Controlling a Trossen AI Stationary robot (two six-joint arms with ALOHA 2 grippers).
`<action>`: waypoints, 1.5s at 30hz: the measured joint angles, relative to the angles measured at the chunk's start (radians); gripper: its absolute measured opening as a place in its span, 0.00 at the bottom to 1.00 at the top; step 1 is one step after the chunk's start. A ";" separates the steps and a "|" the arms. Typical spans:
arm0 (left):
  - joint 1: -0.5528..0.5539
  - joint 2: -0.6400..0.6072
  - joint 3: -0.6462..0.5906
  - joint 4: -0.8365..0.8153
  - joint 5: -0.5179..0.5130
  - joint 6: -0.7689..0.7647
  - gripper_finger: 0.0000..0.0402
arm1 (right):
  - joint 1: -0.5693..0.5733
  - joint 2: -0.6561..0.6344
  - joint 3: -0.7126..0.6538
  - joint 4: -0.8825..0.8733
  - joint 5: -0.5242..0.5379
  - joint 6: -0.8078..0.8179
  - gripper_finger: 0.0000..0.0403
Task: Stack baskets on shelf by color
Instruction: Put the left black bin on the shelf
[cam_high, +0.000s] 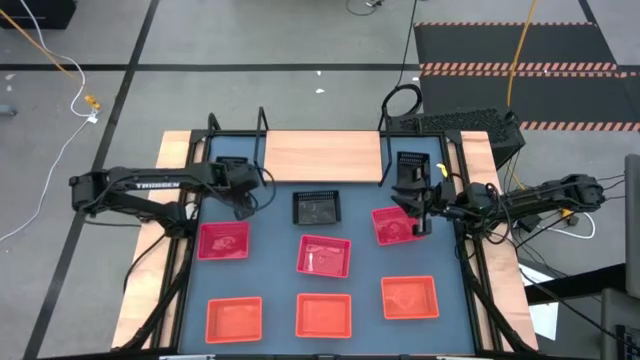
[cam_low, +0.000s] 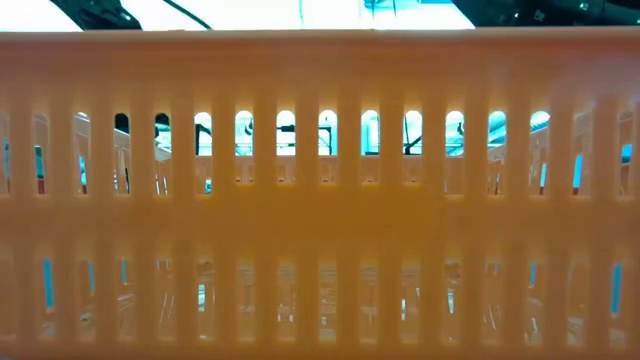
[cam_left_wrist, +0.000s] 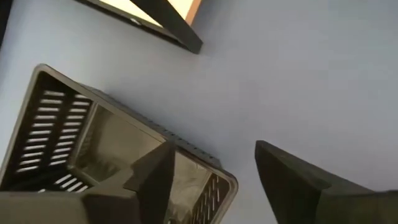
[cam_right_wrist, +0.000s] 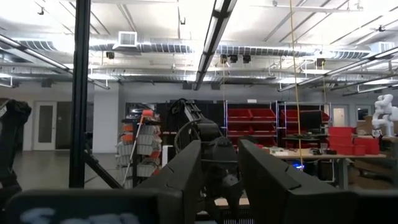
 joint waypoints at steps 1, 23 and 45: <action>0.000 0.008 0.000 0.000 -0.005 0.000 0.60 | 0.000 0.000 0.000 -0.003 0.000 0.000 0.26; 0.017 0.043 0.151 -0.397 -0.102 -0.298 0.69 | -0.001 0.000 0.000 -0.035 0.027 -0.023 0.26; 0.009 0.058 0.129 -0.275 -0.019 -0.486 0.69 | 0.000 -0.001 0.000 -0.011 0.027 -0.027 0.26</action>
